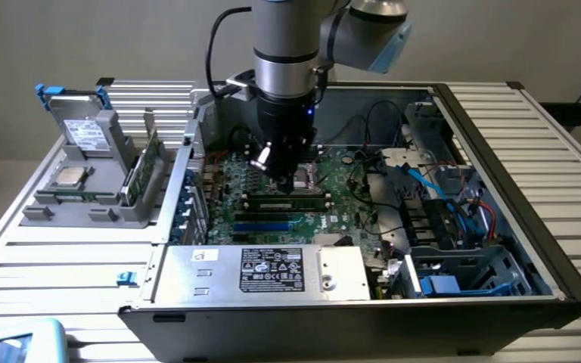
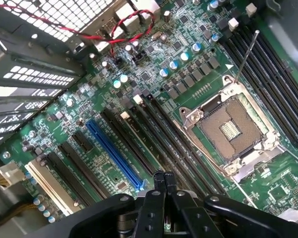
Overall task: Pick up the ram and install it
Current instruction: 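Press down the ram until it locks into place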
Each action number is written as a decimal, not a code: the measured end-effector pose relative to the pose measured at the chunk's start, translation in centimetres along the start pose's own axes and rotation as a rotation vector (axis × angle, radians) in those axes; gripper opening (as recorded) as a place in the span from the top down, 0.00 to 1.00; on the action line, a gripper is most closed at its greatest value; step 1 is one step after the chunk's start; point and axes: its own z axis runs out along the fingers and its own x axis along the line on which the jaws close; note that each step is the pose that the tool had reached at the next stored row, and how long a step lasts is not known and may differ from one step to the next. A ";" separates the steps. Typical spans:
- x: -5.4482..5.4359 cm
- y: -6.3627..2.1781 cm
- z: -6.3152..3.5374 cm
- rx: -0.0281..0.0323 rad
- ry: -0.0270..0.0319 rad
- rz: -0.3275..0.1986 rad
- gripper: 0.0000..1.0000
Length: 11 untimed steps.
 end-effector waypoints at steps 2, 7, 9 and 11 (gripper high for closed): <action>0.0 0.00 0.00 -0.0014 0.0016 0.032 0.89; 0.0 0.00 0.00 -0.0050 0.0059 0.114 0.89; 0.0 0.00 0.00 -0.0065 0.0076 0.148 0.89; 0.0 0.00 0.00 -0.0079 0.0093 0.181 0.89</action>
